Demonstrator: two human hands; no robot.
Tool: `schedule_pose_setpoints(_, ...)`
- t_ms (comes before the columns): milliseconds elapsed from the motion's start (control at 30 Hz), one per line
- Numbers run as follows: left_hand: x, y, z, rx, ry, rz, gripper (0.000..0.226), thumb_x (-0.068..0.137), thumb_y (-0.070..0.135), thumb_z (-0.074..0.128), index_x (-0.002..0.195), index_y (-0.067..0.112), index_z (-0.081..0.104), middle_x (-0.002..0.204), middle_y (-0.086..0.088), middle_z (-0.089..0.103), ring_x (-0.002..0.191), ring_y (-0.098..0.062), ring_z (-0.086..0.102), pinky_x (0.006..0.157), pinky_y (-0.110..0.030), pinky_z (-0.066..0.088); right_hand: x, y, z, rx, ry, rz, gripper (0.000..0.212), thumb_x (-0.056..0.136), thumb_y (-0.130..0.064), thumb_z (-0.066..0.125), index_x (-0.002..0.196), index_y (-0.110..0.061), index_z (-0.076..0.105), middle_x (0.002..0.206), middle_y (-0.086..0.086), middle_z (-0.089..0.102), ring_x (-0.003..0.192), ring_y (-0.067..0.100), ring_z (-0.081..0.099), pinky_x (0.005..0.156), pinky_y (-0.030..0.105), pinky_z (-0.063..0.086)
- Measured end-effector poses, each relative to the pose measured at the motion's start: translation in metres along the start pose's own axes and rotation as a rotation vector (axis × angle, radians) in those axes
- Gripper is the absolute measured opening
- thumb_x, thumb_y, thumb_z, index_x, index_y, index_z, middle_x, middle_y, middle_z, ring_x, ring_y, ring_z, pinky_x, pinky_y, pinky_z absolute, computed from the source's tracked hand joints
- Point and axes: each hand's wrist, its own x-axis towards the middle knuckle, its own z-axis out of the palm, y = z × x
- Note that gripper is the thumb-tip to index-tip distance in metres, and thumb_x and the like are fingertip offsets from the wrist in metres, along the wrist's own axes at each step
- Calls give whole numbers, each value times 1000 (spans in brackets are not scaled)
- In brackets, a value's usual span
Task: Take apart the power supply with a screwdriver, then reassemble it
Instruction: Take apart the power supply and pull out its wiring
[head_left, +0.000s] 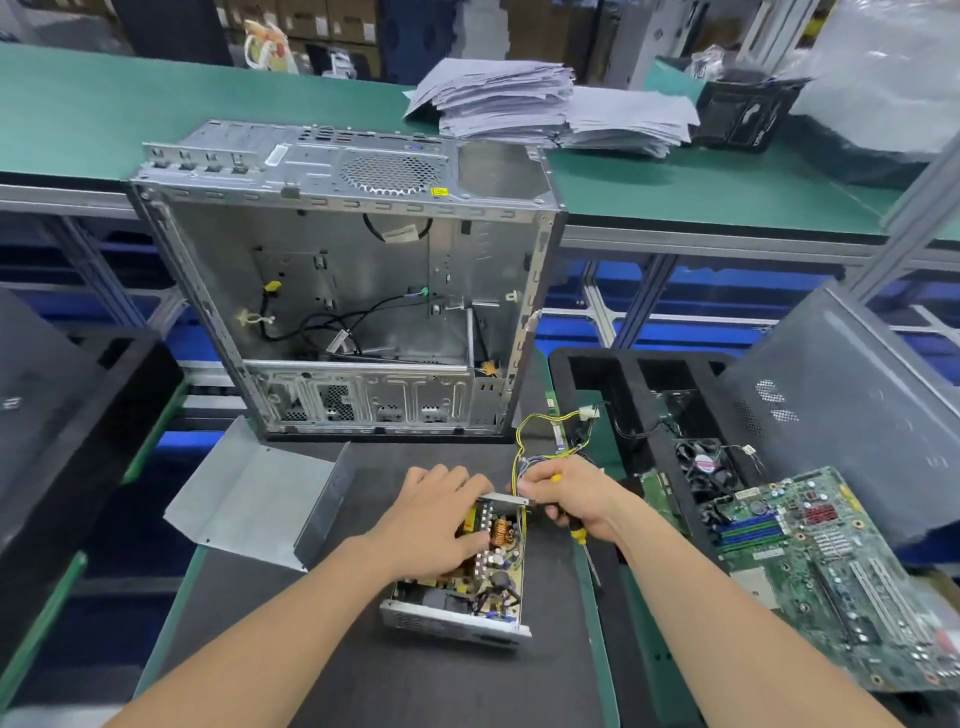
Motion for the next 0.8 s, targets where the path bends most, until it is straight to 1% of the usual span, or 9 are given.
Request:
schedule_pose_setpoints(67,-1,1,-1,-13,-14,-11,47,95,56,51,136,38,38,114,14,44,112,-14,39,105,-40,26,3,-1,-3,-45,-15,-17,18,97,-23,76,101,-6,79,69,-2,60,50,9,48,47,23,33)
schedule_pose_setpoints(267,-1,9,-5,-60,-53,-83,43,94,44,62,131,42,42,114,16,47,111,-9,38,103,-37,24,5,4,-15,-141,-42,-99,17,92,-35,80,89,-18,80,71,-6,71,48,10,52,42,21,38)
schedule_pose_setpoints(400,0,11,-9,-83,-64,-127,31,100,35,57,127,44,45,109,14,48,107,-10,38,96,-35,23,4,9,-22,-129,-84,-139,20,92,-38,78,87,-19,80,89,2,81,51,12,50,43,22,38)
schedule_pose_setpoints(533,1,16,-8,-34,-52,-179,26,104,35,48,129,43,46,104,14,46,105,-13,38,93,-37,23,1,11,-34,-111,-83,-151,24,89,-39,82,88,-15,80,90,11,79,53,13,49,45,23,38)
schedule_pose_setpoints(567,2,18,-8,-29,-61,-202,26,102,33,48,126,44,46,100,16,45,103,-13,38,91,-37,22,0,10,-37,-108,-79,-148,25,88,-39,84,88,-14,80,91,14,78,53,13,49,45,24,38)
schedule_pose_setpoints(633,6,22,-11,-28,-91,-268,24,99,31,43,117,46,47,94,16,43,101,-14,40,87,-37,21,-3,9,-45,-107,-81,-138,24,87,-35,85,89,-12,80,89,13,78,52,13,48,45,23,38)
schedule_pose_setpoints(700,14,30,-16,-23,-104,-340,22,94,39,37,108,42,53,92,14,51,101,-18,47,90,-40,27,-7,7,-55,-82,-92,-132,17,90,-27,83,92,-10,79,86,10,79,51,13,46,45,23,37)
schedule_pose_setpoints(767,22,43,-22,-28,-51,-374,34,85,45,35,103,35,63,94,10,62,98,-20,56,92,-41,36,-11,4,-63,-20,-76,-122,11,92,-16,79,96,-6,78,85,13,78,52,13,45,45,22,37)
schedule_pose_setpoints(800,26,50,-23,-21,8,-356,35,83,44,40,104,33,65,96,9,65,98,-20,58,92,-40,38,-13,3,-67,12,-57,-120,8,93,-12,77,97,-5,77,85,15,77,52,12,45,45,21,37)
